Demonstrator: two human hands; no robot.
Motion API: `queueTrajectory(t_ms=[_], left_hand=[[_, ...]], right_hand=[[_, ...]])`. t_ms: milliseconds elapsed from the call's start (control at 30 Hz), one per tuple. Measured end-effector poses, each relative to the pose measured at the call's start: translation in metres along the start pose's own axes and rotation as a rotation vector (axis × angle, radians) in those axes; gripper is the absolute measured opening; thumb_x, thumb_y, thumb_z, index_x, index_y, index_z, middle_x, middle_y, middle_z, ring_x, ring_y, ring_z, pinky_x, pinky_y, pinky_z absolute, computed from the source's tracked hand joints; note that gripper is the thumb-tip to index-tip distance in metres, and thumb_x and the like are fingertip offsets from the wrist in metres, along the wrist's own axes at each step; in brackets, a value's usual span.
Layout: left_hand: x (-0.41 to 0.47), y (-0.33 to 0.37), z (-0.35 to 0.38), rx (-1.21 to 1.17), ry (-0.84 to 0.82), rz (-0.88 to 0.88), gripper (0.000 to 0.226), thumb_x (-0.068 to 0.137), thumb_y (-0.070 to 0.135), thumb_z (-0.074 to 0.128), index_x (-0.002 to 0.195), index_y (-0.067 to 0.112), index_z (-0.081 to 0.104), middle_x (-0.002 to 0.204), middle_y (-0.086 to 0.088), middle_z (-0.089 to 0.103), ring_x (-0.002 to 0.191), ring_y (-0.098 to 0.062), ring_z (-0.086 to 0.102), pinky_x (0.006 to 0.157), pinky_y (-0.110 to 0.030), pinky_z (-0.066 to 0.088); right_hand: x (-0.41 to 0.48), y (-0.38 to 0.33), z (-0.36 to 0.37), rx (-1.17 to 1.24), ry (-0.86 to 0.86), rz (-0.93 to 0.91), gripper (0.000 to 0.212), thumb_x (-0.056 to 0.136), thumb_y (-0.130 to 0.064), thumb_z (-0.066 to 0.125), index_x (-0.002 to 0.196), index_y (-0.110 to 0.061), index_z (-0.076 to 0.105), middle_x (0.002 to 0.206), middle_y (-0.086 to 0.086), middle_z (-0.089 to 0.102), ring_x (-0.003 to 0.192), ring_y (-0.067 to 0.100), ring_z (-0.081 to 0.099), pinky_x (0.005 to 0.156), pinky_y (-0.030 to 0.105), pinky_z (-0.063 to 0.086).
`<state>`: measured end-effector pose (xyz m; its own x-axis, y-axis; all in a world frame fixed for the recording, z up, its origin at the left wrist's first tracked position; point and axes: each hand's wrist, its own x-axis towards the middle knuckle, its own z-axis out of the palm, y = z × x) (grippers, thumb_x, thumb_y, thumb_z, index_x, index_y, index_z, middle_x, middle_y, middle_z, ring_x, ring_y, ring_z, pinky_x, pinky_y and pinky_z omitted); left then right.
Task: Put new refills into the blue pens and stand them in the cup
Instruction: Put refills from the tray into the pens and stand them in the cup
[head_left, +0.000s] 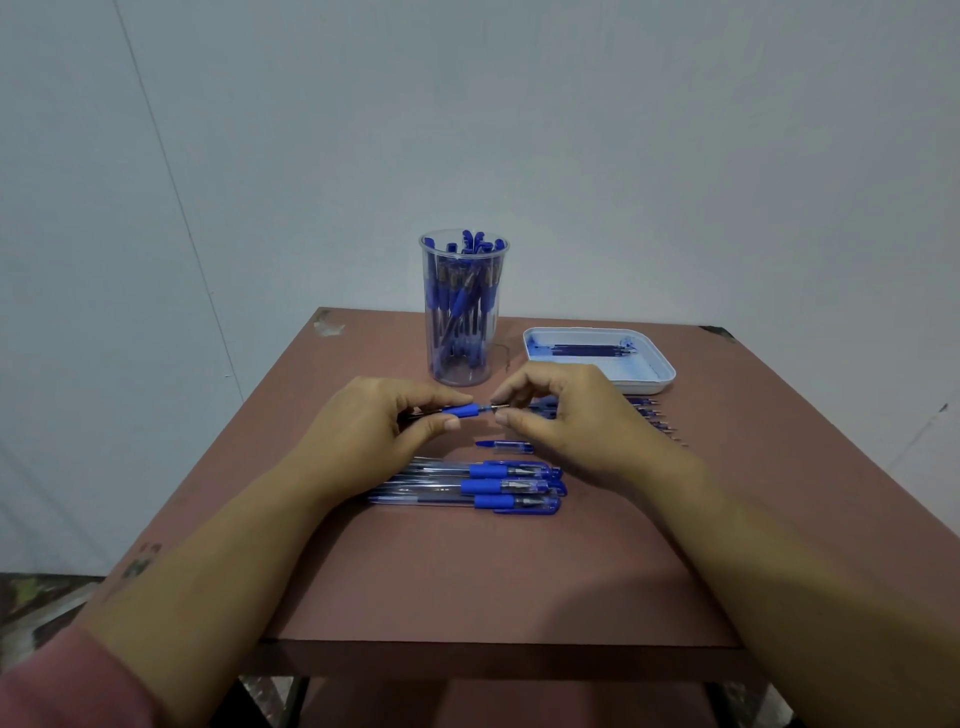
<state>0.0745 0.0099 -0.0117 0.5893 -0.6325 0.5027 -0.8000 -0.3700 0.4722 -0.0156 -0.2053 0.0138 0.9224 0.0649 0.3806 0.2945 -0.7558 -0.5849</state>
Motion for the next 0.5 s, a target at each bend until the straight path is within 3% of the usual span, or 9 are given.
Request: queueTrajectory(t_ms=[200, 267, 333, 400, 500], left_hand=[[0.0003, 0.003, 0.0004, 0.01, 0.003, 0.036, 0.025, 0.087, 0.038, 0.067, 0.112, 0.038, 0.071, 0.098, 0.022, 0.072, 0.078, 0.017, 0.057, 0.067, -0.003, 0.038], [0.0006, 0.0032, 0.0012, 0.009, 0.001, 0.041, 0.025, 0.087, 0.039, 0.067, 0.112, 0.039, 0.071, 0.099, 0.023, 0.072, 0.079, 0.015, 0.058, 0.068, -0.004, 0.039], [0.0012, 0.0021, 0.0018, 0.007, -0.003, 0.038, 0.026, 0.087, 0.039, 0.067, 0.112, 0.04, 0.07, 0.101, 0.023, 0.071, 0.082, 0.011, 0.06, 0.071, -0.011, 0.043], [0.0014, 0.001, 0.002, 0.003, -0.003, 0.028, 0.026, 0.087, 0.039, 0.067, 0.113, 0.041, 0.07, 0.102, 0.024, 0.071, 0.083, 0.011, 0.06, 0.071, -0.014, 0.044], [0.0008, 0.0012, 0.0021, 0.016, -0.003, 0.036, 0.026, 0.087, 0.038, 0.068, 0.112, 0.04, 0.07, 0.097, 0.028, 0.069, 0.079, 0.017, 0.056, 0.068, -0.005, 0.038]], right_hand=[[0.0029, 0.0025, 0.0029, -0.082, -0.034, -0.021, 0.015, 0.093, -0.032, 0.064, 0.099, -0.022, 0.072, 0.086, -0.01, 0.067, 0.084, 0.003, 0.059, 0.073, 0.016, 0.046], [0.0037, 0.0029, 0.0018, -0.125, -0.048, -0.032, 0.02, 0.095, -0.036, 0.059, 0.104, -0.024, 0.071, 0.09, -0.01, 0.066, 0.088, 0.003, 0.056, 0.075, 0.019, 0.045], [0.0029, 0.0014, -0.0003, -0.114, -0.035, -0.04, 0.023, 0.091, -0.038, 0.064, 0.112, -0.028, 0.065, 0.096, -0.013, 0.064, 0.093, 0.001, 0.056, 0.078, 0.014, 0.045], [0.0011, 0.0002, -0.0015, -0.111, -0.018, -0.069, 0.022, 0.087, -0.032, 0.07, 0.107, -0.027, 0.063, 0.094, -0.016, 0.062, 0.093, 0.0, 0.055, 0.079, 0.013, 0.045], [0.001, -0.0004, -0.0001, -0.158, -0.007, -0.101, 0.01, 0.089, -0.028, 0.069, 0.097, -0.021, 0.068, 0.088, -0.016, 0.061, 0.088, 0.002, 0.054, 0.076, 0.012, 0.043]])
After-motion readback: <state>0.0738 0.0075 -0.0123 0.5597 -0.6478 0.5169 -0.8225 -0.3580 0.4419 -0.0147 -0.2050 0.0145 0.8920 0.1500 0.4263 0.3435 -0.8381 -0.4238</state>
